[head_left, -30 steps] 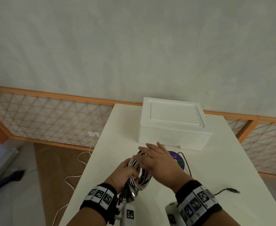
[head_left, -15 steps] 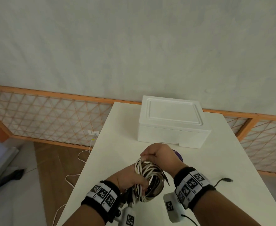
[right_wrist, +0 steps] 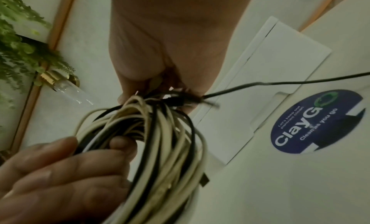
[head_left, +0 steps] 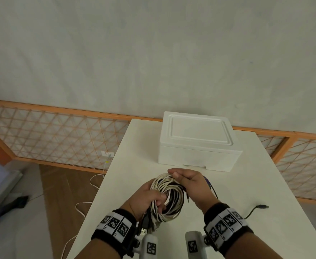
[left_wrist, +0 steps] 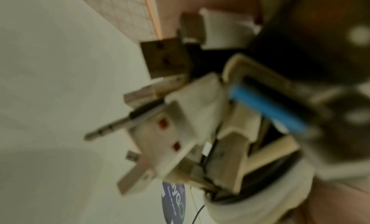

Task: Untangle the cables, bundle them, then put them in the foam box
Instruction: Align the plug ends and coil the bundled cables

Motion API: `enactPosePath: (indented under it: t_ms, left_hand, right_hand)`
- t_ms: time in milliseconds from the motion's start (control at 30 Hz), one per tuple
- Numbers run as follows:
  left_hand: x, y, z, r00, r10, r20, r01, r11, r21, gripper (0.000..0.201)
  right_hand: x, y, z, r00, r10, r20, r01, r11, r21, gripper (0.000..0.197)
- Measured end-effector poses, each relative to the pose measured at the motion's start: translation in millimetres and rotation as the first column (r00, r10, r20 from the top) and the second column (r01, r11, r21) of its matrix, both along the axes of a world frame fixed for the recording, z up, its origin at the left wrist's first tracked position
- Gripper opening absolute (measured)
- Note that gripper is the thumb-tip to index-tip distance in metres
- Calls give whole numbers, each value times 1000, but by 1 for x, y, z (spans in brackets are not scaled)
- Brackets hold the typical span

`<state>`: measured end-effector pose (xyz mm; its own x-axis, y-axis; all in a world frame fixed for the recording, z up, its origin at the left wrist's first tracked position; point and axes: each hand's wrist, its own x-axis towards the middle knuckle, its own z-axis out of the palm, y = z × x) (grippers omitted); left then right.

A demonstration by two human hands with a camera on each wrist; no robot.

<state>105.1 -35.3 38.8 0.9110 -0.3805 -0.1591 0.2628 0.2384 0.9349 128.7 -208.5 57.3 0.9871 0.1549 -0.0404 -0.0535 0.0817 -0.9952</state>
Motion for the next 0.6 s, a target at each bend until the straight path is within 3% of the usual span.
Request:
enactPosePath:
  t_ms: [100,300,500,600]
  left_hand:
    - [1,1,-3,998,46,-38,-48,997,-59,28]
    - [-2,4,-6,999,35,4,-35,997,-74,28]
    - [-5,4,-4,998,51,21,-49,995,-82,32]
    - [-5,2,-1,997,73,12,-71,992,-107,35]
  right_hand:
    - [-4,-2,-4,997,40,-61,-35,997,74,22]
    - [-7,-2,-9,996,73,-54,-71,996,45,25]
    - [-1,-3,-1,995,100,30,-93,980,-175,15]
    - [0,-3,2,994,33,106,-13,984,-176,15]
